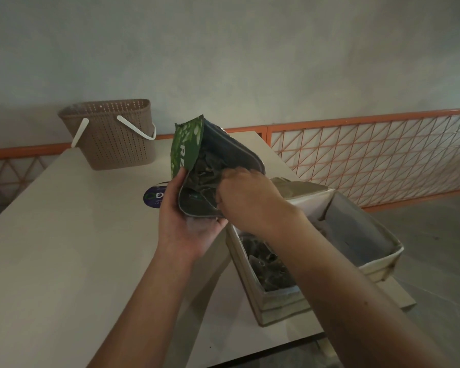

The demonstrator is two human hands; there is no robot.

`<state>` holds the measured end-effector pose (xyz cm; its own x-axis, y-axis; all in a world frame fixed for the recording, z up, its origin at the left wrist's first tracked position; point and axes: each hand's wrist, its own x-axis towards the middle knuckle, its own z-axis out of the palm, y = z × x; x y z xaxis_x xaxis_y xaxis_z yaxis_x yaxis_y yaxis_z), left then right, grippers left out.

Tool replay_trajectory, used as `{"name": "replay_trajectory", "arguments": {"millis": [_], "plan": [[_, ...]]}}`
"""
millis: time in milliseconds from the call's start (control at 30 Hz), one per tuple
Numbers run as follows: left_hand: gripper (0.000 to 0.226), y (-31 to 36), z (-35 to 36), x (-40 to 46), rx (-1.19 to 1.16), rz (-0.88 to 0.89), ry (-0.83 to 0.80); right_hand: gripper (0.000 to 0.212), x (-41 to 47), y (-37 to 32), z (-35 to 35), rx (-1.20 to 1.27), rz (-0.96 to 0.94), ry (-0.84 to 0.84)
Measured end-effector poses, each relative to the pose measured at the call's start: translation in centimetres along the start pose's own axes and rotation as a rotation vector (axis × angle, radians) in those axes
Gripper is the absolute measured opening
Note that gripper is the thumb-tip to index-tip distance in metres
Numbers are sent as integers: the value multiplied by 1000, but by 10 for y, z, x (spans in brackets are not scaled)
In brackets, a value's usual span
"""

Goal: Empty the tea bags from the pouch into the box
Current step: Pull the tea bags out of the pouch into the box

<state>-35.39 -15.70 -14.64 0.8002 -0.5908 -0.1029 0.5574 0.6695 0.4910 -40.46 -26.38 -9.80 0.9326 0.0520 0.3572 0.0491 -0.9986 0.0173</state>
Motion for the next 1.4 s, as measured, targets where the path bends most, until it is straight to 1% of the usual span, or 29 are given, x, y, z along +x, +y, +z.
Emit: {"name": "replay_trajectory", "arguments": {"millis": [100,167,267,367,433,500,600,833,967,1067,1200,1267,1333,1400], "plan": [[46,0,1,0,9,10,-9,18,0,4,3,37,-8,39],[41,0,2,0,12,15,-2,21,-3,7,-1,134,16,91],[44,1,3,0,13,5,-18,20,-11,10,-15,413,82,172],[47,2,4,0,23,-1,-60,12,-20,16,-30,758,210,279],[52,2,3,0,34,-10,-65,13,-26,22,-40,961,291,330],[56,2,1,0,28,-18,-61,16,-32,27,-50,1098,344,364],[50,-1,-2,0,21,-4,-65,19,-41,37,-60,1245,368,403],[56,-3,-2,2,39,6,-39,17,-64,48,-58,1345,354,447],[52,-2,0,3,41,9,-42,16,-69,47,-50,1500,365,545],[53,-2,2,3,42,-7,-43,16,-71,47,-47,1533,369,537],[52,-3,1,5,23,-3,-50,17,-74,51,-35,1425,417,513],[52,-3,0,6,14,-3,-43,24,-77,55,-29,1337,436,462],[50,-3,0,6,1,-4,-35,33,-78,58,-22,1202,463,396],[47,-3,1,5,-18,-6,-45,32,-78,64,-12,1007,498,392]]}}
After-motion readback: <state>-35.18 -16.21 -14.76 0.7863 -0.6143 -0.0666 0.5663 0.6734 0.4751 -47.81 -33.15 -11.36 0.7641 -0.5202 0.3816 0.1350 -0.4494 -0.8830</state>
